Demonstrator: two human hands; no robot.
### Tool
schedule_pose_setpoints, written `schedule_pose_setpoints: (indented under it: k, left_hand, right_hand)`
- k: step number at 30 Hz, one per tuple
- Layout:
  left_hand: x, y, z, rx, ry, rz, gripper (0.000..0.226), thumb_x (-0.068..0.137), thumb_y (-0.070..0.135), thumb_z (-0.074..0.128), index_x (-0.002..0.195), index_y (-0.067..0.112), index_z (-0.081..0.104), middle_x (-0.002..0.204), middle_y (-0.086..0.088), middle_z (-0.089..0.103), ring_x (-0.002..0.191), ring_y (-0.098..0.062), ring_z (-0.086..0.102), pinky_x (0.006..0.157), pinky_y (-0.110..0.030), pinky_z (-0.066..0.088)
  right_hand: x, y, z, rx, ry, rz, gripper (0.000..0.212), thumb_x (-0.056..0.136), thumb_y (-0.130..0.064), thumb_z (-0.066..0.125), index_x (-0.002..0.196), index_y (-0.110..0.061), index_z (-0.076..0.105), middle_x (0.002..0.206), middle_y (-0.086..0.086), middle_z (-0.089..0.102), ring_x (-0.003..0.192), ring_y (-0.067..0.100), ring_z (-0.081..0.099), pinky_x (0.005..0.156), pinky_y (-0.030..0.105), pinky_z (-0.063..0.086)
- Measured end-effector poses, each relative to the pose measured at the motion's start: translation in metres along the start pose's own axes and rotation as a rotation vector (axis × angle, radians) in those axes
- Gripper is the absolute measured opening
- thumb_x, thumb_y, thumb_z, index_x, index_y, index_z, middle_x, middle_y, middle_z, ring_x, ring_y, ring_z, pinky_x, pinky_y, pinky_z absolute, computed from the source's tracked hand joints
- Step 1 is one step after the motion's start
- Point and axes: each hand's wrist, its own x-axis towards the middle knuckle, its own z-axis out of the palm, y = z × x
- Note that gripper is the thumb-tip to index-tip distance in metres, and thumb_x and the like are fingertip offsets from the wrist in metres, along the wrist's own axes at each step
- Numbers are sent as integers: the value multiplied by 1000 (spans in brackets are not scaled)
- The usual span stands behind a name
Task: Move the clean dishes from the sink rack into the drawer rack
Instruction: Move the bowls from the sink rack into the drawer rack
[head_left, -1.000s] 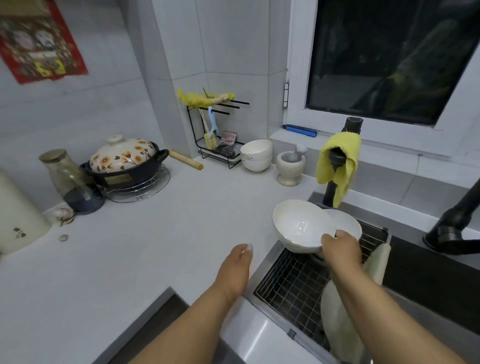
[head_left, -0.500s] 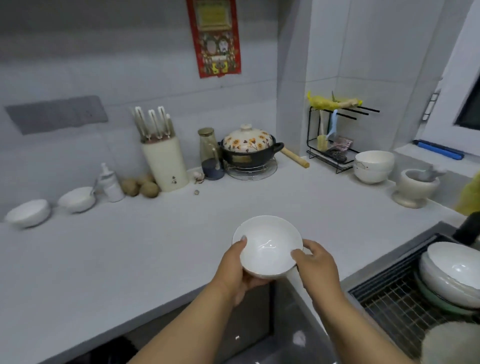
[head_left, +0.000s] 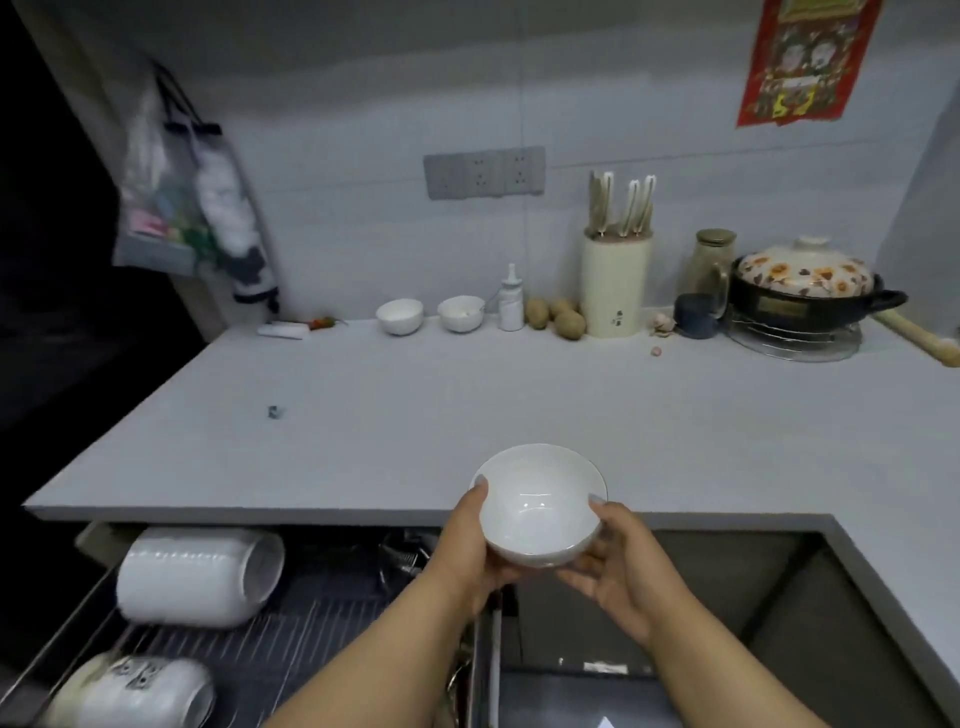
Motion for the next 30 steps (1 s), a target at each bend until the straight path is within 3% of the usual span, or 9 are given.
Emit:
schedule_pose_setpoints:
  k: [5,8,14,18,21,22,24,26,30]
  left_hand:
    - [-30,6,-104,28,174,44,43,98,52,38,118,21,62,108,-10,72,98,-30,68,63,-37,58]
    - [-48,8,-165,48,276,53,41,98,49,41,117,20,63,108,-10,72,99,-30,68,68,-42,60]
    - [-88,25,-266,115,486,58,31,101,34,43,95,12,65,91,-11,69,80,-26,65,66,-37,57]
    - [-99,26,-328,303,630,89,42,92,43,39,100,12,66,107,-10,68,102,-27,61,90,-39,47]
    - [-110,26,-357,460,689,135,22,100,34,35,101,22,53,94,10,56,102,-19,50,89,-31,37]
    - [-111,26,-366,506,691,153,21,101,33,34,102,24,53,96,11,55,103,-17,48,91,-31,37]
    - [-108,22,-387,619,713,161,35,101,35,34,122,20,57,124,3,57,120,-20,48,108,-37,35]
    - [-103,18,-407,730,764,114,50,100,42,35,144,18,43,152,-3,37,141,-21,29,118,-41,20]
    - [-101,13,-434,953,789,25,59,99,53,28,153,29,21,163,-1,-3,149,-21,-6,121,-45,-2]
  right_hand:
    - [4,62,78,-58,-85,112,21,91,-28,55,107,-15,56,112,27,58,93,37,63,68,39,58]
    - [4,100,123,-99,-119,150,22,91,-27,55,109,-12,55,107,27,59,93,38,63,73,44,56]
    - [1,165,199,-165,-144,223,21,93,-22,52,112,-12,50,101,25,59,92,38,60,81,51,54]
    - [4,195,230,-228,-123,255,16,93,-22,52,107,-14,52,103,23,59,92,36,61,73,46,55]
    - [15,211,244,-315,-100,260,10,93,-22,53,99,-14,53,102,21,59,85,33,63,60,38,56]
    - [20,216,248,-346,-89,259,15,92,-23,53,103,-12,53,102,20,59,82,32,63,56,35,55]
    - [33,228,254,-409,-66,260,25,91,-24,54,112,-9,51,102,19,58,80,33,63,52,31,54]
    - [47,239,262,-468,-40,260,28,91,-23,56,114,-8,50,101,15,57,83,33,63,49,30,54]
    - [79,266,281,-577,-29,284,26,91,-20,58,110,-5,51,92,10,56,91,34,60,67,44,58]
